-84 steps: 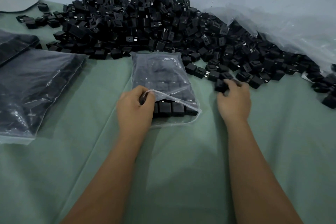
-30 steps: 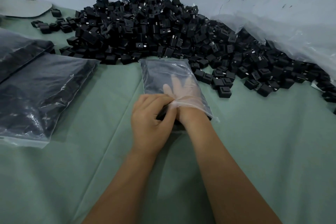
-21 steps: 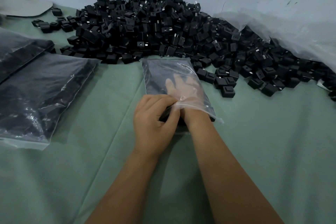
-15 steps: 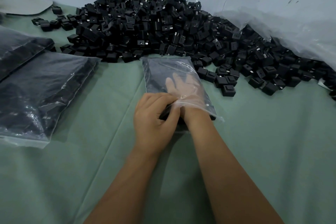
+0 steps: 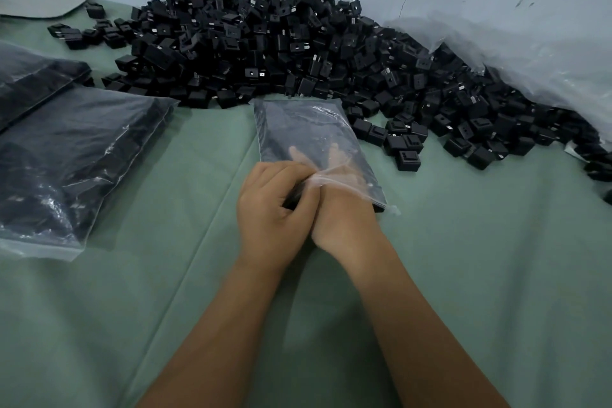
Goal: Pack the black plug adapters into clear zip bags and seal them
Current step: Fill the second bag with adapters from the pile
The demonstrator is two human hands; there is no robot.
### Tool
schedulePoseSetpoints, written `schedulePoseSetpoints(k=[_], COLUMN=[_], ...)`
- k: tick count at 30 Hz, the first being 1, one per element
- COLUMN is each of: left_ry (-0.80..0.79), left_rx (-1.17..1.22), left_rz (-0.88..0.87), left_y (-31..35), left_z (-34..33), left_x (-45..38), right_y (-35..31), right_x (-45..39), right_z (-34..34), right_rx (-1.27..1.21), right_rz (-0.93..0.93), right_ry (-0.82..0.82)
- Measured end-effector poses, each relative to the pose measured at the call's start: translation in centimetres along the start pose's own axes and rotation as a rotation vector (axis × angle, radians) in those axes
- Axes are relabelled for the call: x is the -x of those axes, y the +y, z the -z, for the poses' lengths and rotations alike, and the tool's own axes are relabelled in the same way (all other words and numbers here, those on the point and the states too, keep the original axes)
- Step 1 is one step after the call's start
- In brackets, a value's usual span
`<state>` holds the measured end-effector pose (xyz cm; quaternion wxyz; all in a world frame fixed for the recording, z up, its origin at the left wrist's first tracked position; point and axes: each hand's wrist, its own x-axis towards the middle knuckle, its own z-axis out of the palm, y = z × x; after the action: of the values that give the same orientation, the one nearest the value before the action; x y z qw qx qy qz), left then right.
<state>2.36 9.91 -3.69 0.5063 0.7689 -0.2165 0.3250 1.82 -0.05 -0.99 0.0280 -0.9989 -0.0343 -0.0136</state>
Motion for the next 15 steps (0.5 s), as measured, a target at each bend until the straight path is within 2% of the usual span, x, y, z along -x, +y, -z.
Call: schedulePoseSetpoints(k=[2, 4, 7, 12, 15], left_ry=[-0.005, -0.012, -0.009, -0.029, -0.026], left_rx=[-0.001, -0.002, 0.003, 0.001, -0.005], left_rz=[0.000, 0.000, 0.010, 0.016, 0.019], left_y=[0.1, 0.2, 0.4, 0.5, 0.4], left_z=[0.1, 0.1, 0.2, 0.3, 0.2], left_x=[0.0, -0.1, -0.1, -0.1, 0.0], right_y=[0.0, 0.2, 0.5, 0.8, 0.8], right_x=[0.9, 1.4, 1.4, -0.2, -1.3], right_z=[-0.5, -0.8, -1.0, -1.6, -0.9], right_rx=[-0.041, -0.078, -0.115, -0.001, -0.013], right_rz=[0.038, 0.004, -0.063, -0.127, -0.163], right_ry=[0.115, 0.144, 0.073, -0.066, -0.146])
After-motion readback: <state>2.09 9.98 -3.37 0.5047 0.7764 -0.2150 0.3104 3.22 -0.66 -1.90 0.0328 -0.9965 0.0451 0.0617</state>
